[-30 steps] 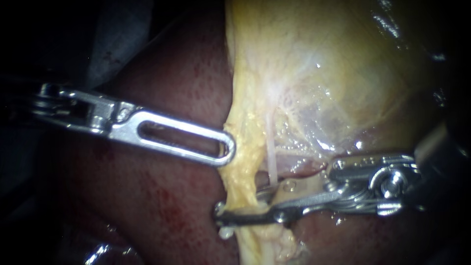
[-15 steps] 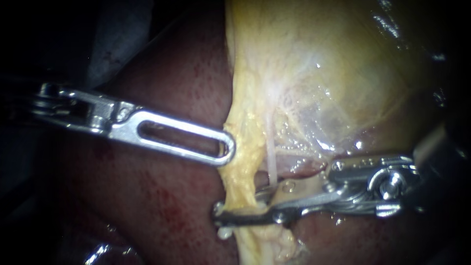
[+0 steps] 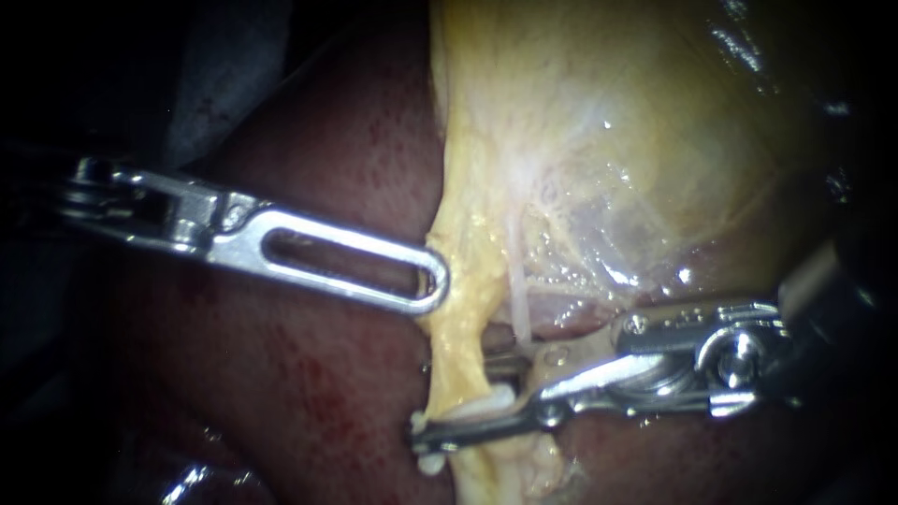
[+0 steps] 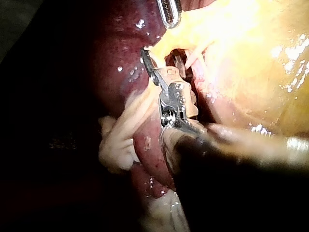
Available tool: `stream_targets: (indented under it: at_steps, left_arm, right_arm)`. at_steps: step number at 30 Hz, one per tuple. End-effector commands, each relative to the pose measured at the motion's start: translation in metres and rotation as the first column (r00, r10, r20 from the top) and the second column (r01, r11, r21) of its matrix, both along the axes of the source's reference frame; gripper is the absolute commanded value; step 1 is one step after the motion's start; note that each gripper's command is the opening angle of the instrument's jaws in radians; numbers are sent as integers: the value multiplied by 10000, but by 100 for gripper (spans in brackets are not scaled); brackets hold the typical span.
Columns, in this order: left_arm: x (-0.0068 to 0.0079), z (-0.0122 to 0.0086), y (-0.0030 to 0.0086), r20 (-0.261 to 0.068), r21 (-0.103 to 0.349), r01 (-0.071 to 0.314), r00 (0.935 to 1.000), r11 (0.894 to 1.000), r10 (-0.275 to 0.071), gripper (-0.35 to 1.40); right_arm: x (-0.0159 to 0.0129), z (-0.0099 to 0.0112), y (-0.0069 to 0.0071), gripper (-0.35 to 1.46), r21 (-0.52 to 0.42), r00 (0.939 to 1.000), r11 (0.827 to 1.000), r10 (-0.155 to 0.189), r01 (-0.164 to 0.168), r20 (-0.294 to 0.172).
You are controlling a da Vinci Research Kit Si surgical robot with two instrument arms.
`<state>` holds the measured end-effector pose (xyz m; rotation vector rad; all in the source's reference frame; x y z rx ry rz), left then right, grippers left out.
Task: Going back second clip left tube
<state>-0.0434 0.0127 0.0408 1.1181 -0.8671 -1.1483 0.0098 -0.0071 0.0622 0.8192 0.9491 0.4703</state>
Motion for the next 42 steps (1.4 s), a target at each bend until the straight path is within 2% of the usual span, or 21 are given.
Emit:
stream_targets:
  at_steps: [1, 21, 32, 35, 42]
  left_arm:
    - [0, 0, 0, 5, 2, 0, 10000, 10000, 0, -35]
    - [-1, 0, 0, 2, 2, 5, 10000, 10000, -5, -35]
    - [-1, 0, 1, 1, 4, 8, 10000, 10000, -8, -35]
    - [-1, 0, 1, 1, 5, 9, 10000, 10000, -9, -35]
    - [-1, 0, 1, 2, 5, 8, 10000, 10000, -8, -35]
  right_arm:
    - [0, 0, 0, 51, -60, 10000, 10000, -14, 14, -18]
    - [8, 0, -4, 50, -491, 9997, 9987, -143, 134, -183]
    - [11, 1, -7, 51, -1667, 9954, 9846, -656, 531, -701]
    - [11, 1, -8, 51, -1674, 9953, 9844, -662, 537, -702]
    - [11, 2, -9, 53, -2310, 9914, 9697, -1014, 798, -830]
